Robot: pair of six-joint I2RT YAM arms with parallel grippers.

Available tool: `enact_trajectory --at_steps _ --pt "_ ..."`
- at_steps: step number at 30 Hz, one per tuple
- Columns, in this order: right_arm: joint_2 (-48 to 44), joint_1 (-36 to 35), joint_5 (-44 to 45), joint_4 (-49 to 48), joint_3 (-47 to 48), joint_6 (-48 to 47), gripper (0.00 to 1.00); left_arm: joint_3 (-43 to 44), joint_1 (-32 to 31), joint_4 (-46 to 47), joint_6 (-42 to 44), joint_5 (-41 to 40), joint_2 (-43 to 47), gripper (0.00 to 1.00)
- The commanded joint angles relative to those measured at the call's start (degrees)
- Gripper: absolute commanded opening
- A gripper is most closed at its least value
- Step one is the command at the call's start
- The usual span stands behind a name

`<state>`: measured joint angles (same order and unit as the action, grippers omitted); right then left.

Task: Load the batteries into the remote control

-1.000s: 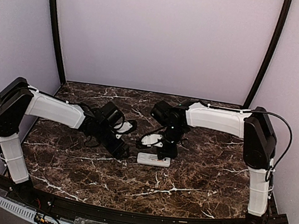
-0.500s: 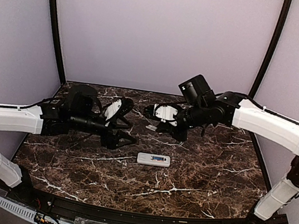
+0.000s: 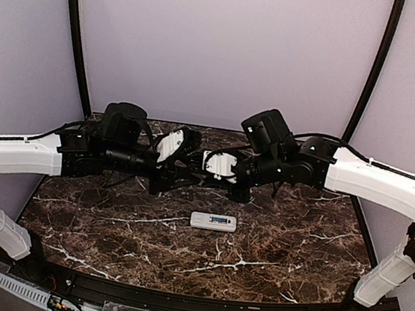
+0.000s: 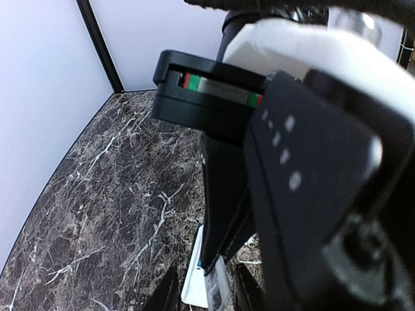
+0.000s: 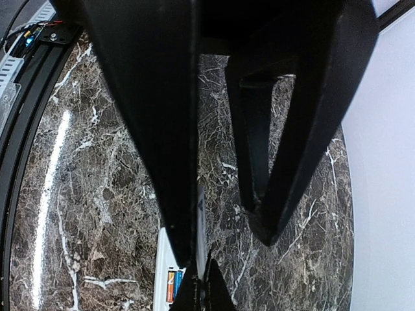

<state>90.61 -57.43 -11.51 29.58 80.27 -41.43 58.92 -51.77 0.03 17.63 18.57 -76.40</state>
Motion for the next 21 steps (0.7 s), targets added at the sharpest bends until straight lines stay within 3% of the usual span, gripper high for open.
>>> enact_trajectory --at_steps 1,6,16,21 --pt "-2.39 -0.45 0.7 -2.53 -0.88 0.12 0.0 1.04 -0.41 -4.67 2.43 0.34 0.23 0.3" --pt "-2.71 -0.49 0.22 -3.41 -1.5 0.03 0.0 0.31 -0.38 -5.47 3.26 -0.49 1.12 0.31" --pt "-2.97 -0.57 -0.6 -3.56 -1.58 0.12 0.0 0.99 -0.37 -5.64 4.79 -1.08 0.04 0.02" --pt "-3.36 -0.51 -1.17 -4.46 -1.98 0.74 0.03 0.47 -0.43 -4.71 6.25 -0.67 0.76 0.0"
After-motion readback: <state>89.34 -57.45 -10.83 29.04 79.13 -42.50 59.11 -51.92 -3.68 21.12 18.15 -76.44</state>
